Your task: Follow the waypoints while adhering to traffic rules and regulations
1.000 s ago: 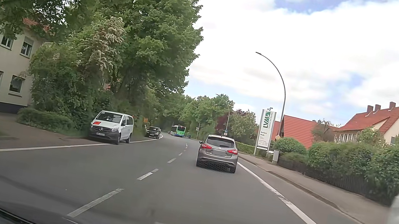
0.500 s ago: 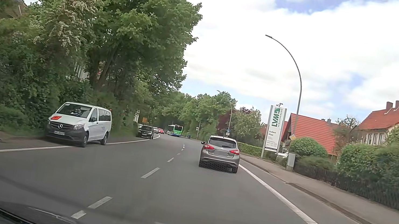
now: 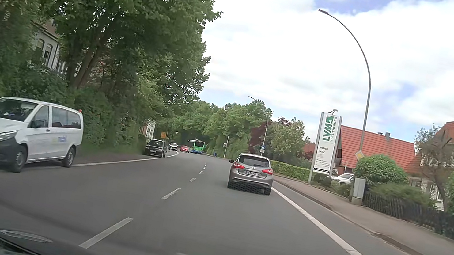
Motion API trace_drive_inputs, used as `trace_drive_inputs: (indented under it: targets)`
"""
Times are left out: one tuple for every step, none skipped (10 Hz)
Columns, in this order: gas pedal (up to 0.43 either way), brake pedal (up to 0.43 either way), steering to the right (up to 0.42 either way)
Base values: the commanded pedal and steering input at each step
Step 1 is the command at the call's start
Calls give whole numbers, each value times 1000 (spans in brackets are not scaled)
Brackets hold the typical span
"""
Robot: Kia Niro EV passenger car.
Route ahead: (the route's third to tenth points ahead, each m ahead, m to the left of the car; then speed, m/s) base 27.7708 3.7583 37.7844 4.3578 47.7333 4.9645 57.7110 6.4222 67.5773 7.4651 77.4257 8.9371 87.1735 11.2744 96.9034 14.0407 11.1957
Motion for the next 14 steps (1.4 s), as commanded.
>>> trace_drive_inputs:
  targets:
    - [150,0,-1]
    - [150,0,-1]
    - [157,0,-1]
    - [157,0,-1]
    - [157,0,-2]
    - [169,0,-2]
    - [169,0,-3]
    - [169,0,-3]
    - [169,0,-4]
    - [169,0,-5]
    - [169,0,-6]
    - [177,0,-7]
    - [177,0,-7]
    - [177,0,-8]
